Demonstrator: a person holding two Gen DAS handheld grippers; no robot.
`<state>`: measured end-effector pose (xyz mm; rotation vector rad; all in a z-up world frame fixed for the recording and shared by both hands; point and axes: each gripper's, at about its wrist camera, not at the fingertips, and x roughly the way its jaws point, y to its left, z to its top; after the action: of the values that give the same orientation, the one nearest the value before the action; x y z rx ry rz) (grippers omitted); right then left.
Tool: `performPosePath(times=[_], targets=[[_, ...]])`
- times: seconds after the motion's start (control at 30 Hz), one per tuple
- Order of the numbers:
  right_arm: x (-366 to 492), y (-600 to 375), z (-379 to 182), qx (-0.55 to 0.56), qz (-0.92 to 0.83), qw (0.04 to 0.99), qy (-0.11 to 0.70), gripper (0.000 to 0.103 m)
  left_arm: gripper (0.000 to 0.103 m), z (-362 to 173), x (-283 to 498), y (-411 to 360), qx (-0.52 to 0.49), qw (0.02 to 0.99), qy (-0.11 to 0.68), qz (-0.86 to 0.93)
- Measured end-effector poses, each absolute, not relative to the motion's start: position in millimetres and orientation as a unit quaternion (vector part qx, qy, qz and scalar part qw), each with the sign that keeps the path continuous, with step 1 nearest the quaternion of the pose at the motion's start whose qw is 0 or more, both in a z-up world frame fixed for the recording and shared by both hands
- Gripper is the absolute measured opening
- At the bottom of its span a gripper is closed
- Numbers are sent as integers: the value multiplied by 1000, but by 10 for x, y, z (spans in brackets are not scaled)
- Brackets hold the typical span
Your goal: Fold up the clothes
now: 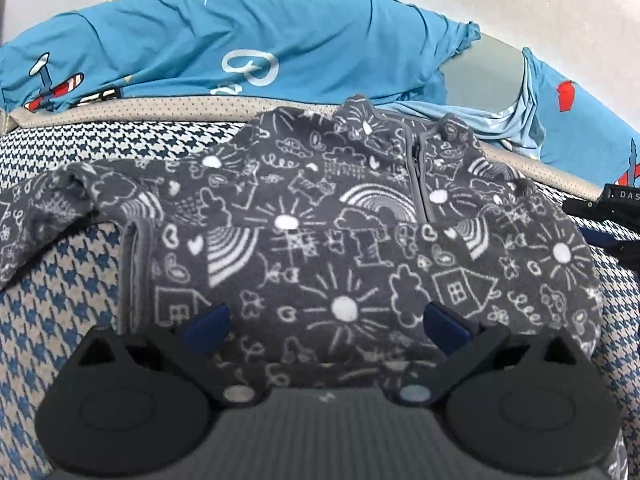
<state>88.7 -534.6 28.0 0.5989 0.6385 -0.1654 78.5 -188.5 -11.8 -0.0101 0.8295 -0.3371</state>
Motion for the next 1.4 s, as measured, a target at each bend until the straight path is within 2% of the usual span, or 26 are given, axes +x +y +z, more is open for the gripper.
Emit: performPosePath(times=[0.17,0.33,0.4,0.43,0.63,0.97,1.1,1.17,1.4], targets=[[933,-5459,128,360,-56,878,311,45,103,-159,830,-1867,-10,896,416,-156],[998,-5403,41,377,-38,871,313,44,103,-171,856,-1868,-11,894,422,-151],[1027,-5340,38,367,-33,876,311,26,103,-179,864,-1882,-9,894,423,-149],[1033,-5309,54,360,-34,880,307,10,103,-181,866,-1892,-7,894,423,-148],[983,-5176,229,302,-81,911,267,8,103,-211,874,-1971,15,897,420,-140],[1074,-5032,58,190,-135,927,295,5,103,-254,926,-1963,68,903,415,-90],[1043,-5132,66,212,-141,920,298,8,103,-244,953,-1903,55,902,420,-89],[994,-5165,129,212,-156,920,289,18,103,-228,953,-1894,54,902,419,-88],[812,-5109,420,212,-119,933,265,18,103,-150,939,-1853,43,904,417,-84]])
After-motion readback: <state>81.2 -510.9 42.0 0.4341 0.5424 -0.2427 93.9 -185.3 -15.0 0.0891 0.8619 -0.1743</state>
